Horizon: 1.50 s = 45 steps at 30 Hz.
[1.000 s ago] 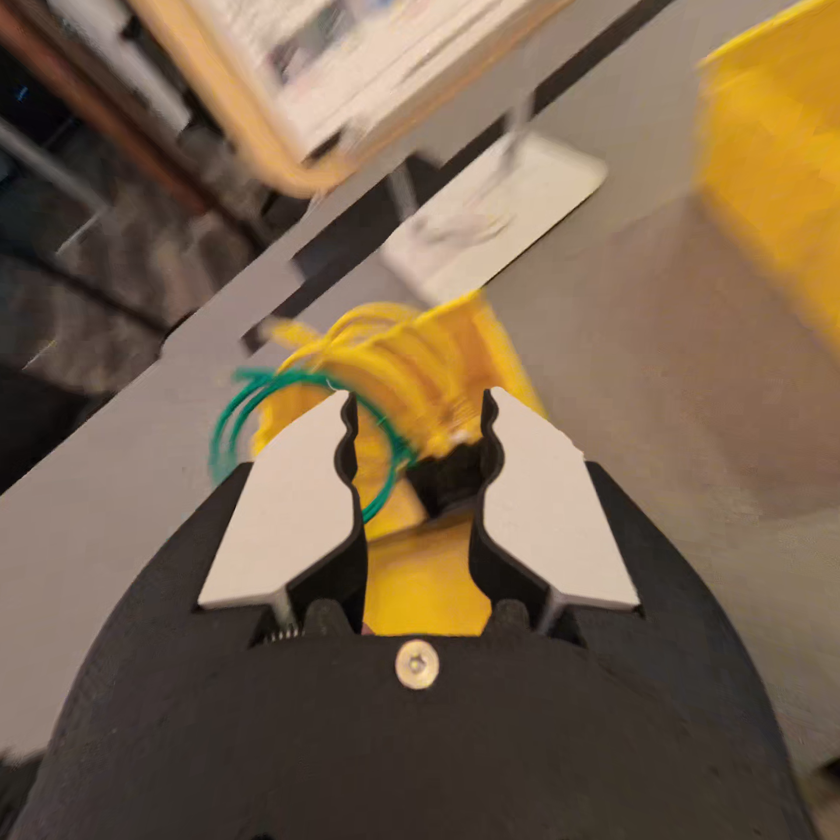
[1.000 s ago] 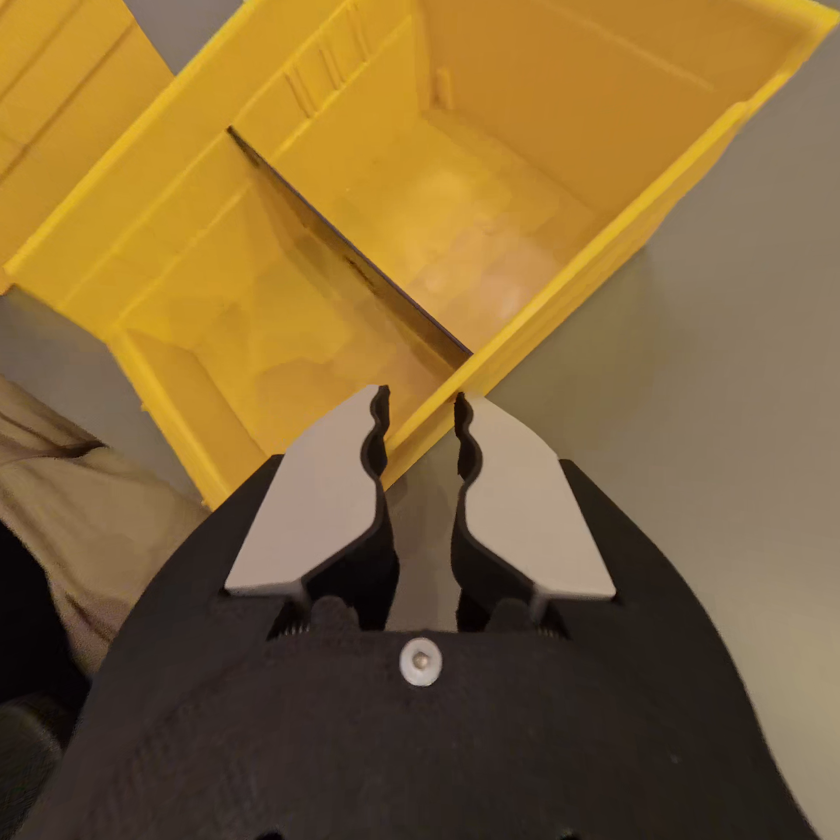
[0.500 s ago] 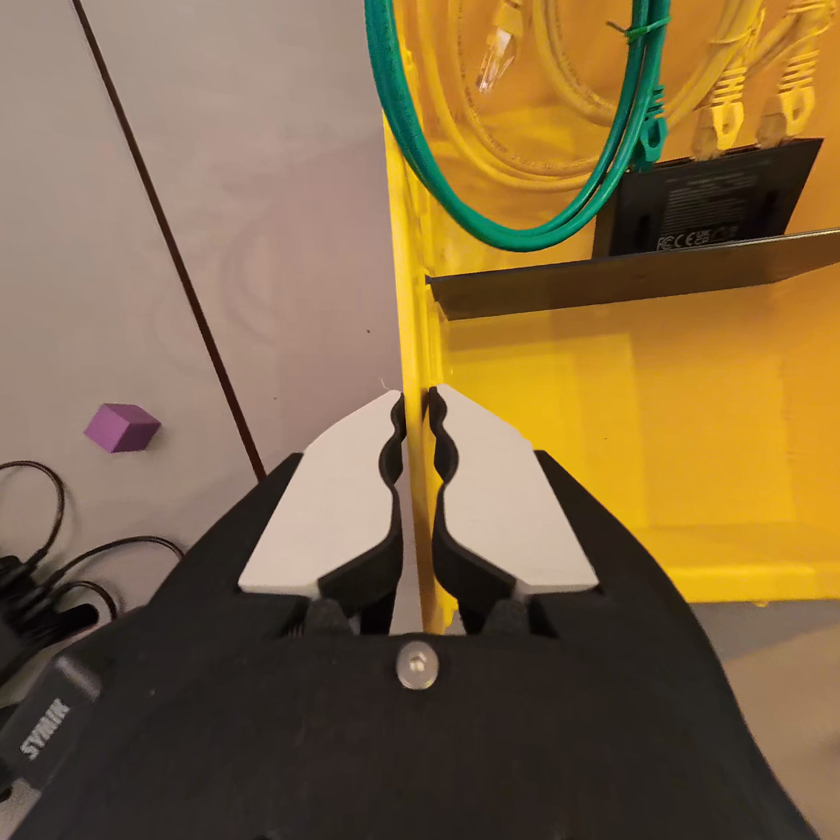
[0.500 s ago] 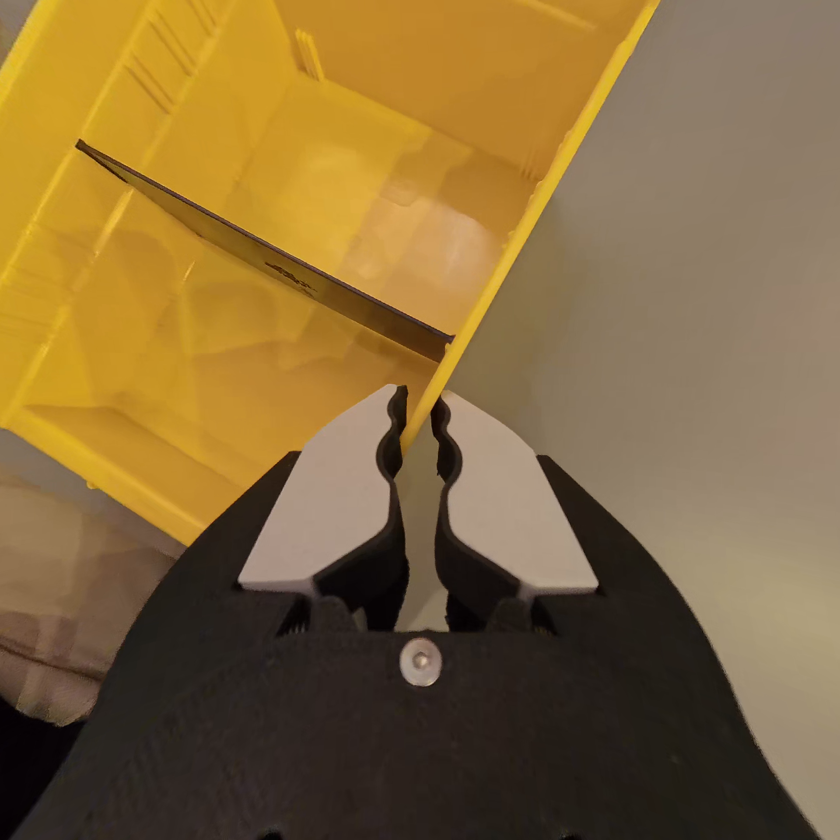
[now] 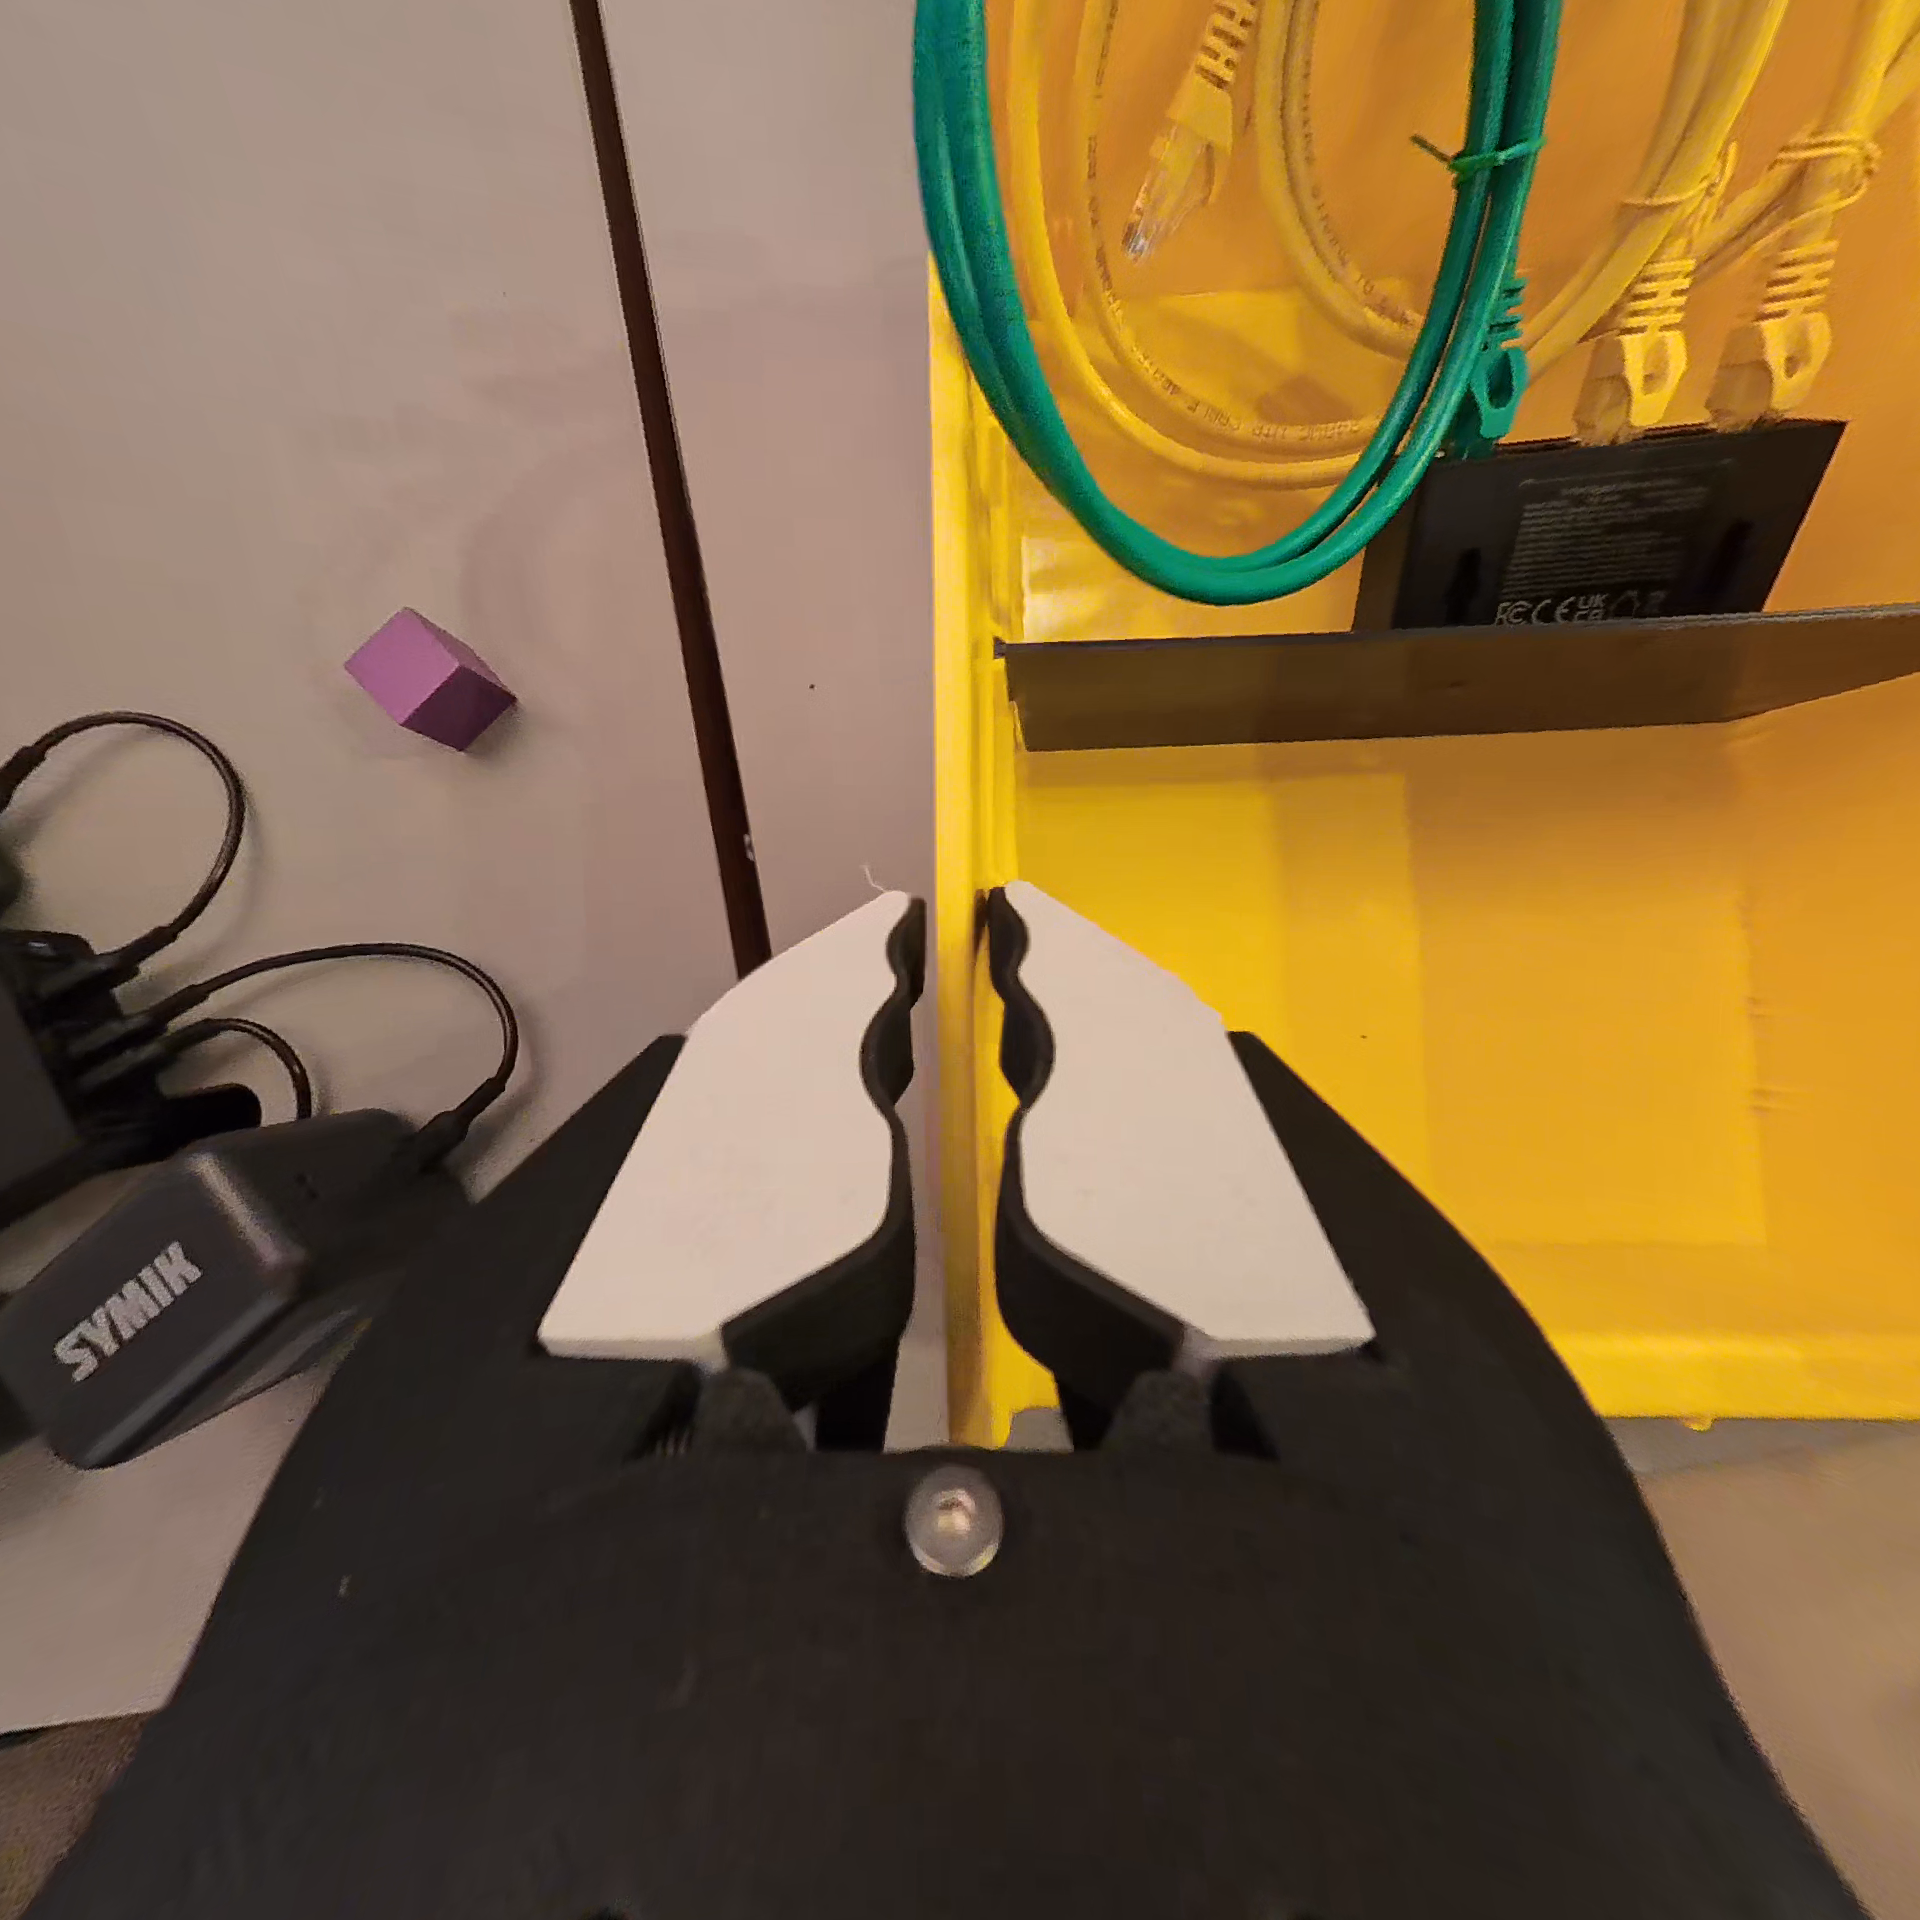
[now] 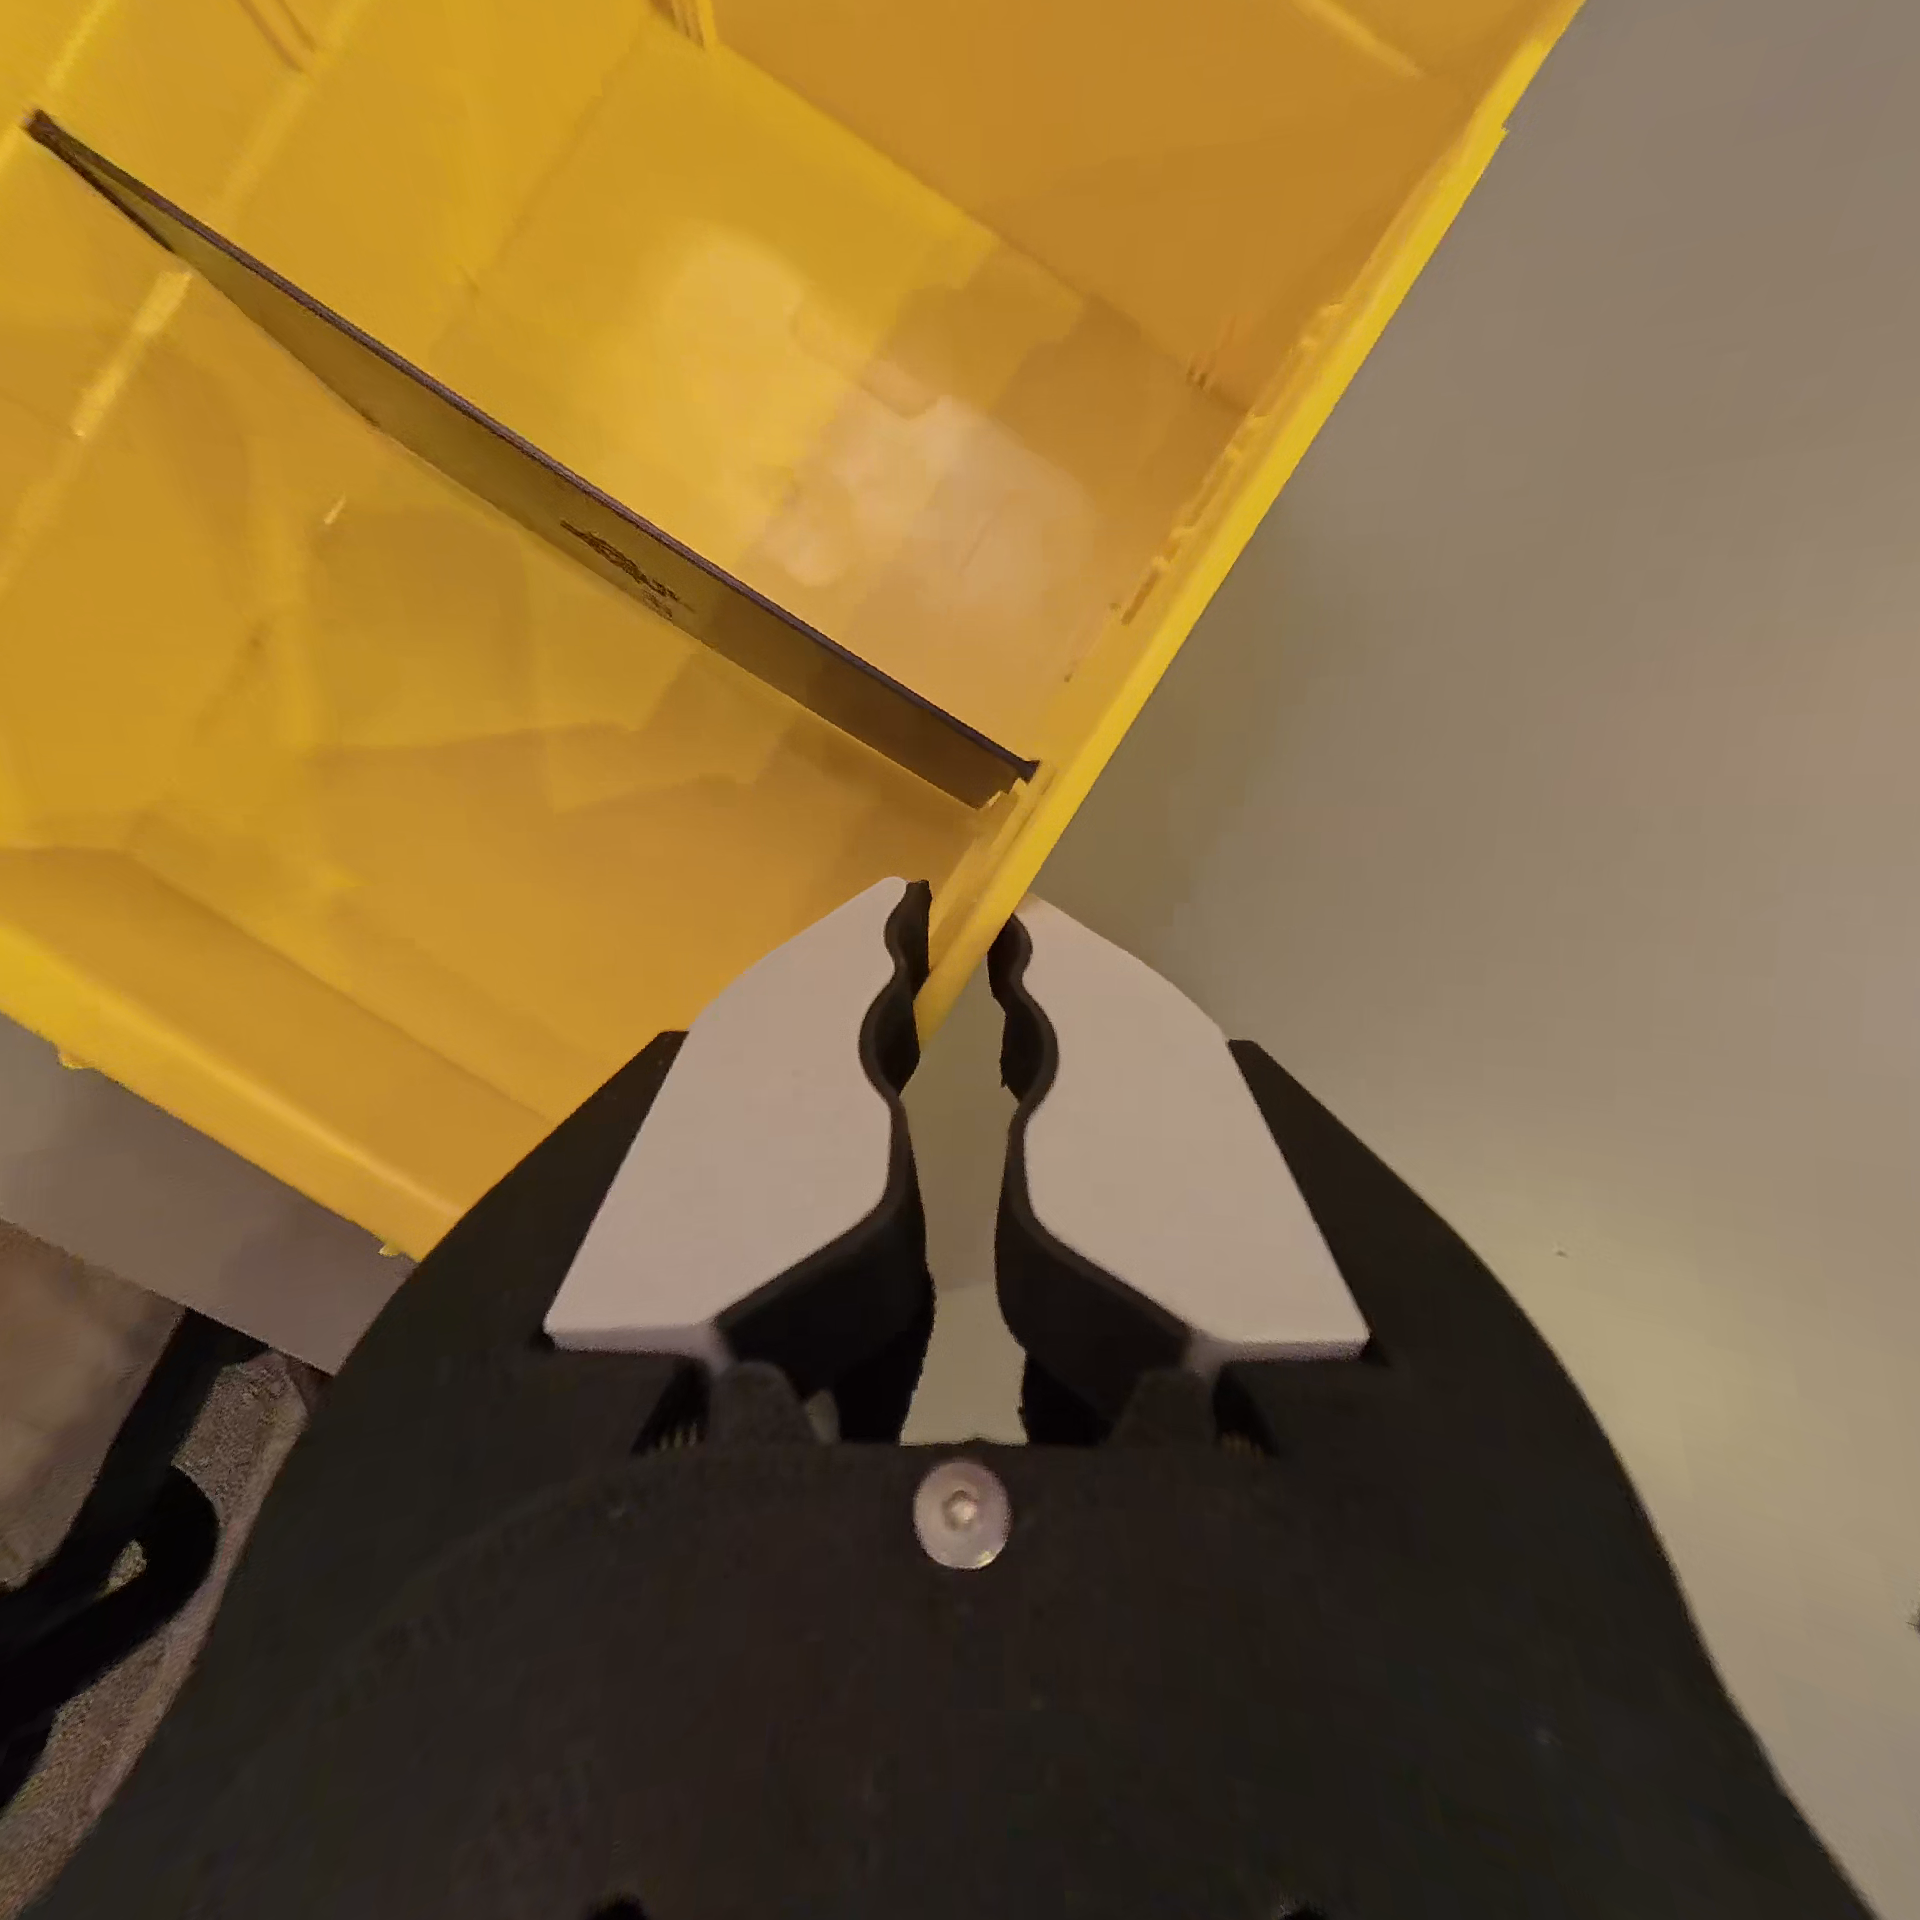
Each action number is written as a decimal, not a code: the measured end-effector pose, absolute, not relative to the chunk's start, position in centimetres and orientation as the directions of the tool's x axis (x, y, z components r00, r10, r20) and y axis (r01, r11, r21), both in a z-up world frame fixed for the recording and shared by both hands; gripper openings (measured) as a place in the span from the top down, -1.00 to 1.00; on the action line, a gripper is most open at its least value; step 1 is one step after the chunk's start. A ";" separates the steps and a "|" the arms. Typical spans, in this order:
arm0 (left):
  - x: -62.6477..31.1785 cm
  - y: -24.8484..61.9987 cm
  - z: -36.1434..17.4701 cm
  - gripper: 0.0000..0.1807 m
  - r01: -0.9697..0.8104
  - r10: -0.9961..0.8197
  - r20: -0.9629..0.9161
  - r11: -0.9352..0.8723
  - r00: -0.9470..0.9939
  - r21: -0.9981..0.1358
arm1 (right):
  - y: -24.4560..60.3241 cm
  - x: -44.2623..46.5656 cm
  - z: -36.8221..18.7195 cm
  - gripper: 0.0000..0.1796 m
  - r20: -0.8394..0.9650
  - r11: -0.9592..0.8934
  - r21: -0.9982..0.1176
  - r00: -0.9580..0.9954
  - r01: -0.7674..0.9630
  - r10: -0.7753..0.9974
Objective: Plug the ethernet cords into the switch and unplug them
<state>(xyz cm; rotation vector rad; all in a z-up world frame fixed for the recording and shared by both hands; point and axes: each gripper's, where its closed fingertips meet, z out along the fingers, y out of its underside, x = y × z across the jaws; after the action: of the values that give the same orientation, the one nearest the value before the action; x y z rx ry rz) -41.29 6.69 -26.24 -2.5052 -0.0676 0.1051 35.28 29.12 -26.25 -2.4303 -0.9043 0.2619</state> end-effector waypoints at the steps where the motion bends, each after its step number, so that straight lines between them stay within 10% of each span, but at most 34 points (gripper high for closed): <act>1: -41.6 6.6 -26.1 0.82 0.027 0.086 -0.072 -0.806 0.994 -0.592 | 29.3 35.6 -26.2 0.88 0.018 -0.628 -0.531 0.748 0.569 0.663; 9: -37.6 10.5 -17.3 0.42 -0.206 0.029 -0.278 -0.598 0.960 -0.775 | 30.5 37.4 -25.2 0.66 0.203 -0.596 -0.484 0.745 0.641 0.636; 18: -32.0 19.5 -25.1 0.36 -0.194 -0.170 -0.096 -0.805 0.981 -0.561 | 26.4 27.6 -16.3 0.65 0.287 -0.329 -0.693 0.664 0.642 0.691; 27: -31.4 22.9 -26.8 0.87 0.010 -0.129 0.186 -0.797 0.974 -0.604 | 20.8 17.7 -14.3 0.65 0.292 -0.118 -0.706 0.439 0.698 0.849; 45: -19.6 19.0 -6.1 0.87 -0.331 -0.367 -0.219 -0.277 0.904 -0.902 | 12.8 -8.2 -11.0 0.12 -0.083 -0.099 -0.908 0.057 0.407 0.995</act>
<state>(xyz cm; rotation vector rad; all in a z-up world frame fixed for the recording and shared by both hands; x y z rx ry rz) -19.64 19.02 -6.13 -1.8827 0.5146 -0.0372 -8.22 12.84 -11.03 -1.6052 -1.4366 1.0195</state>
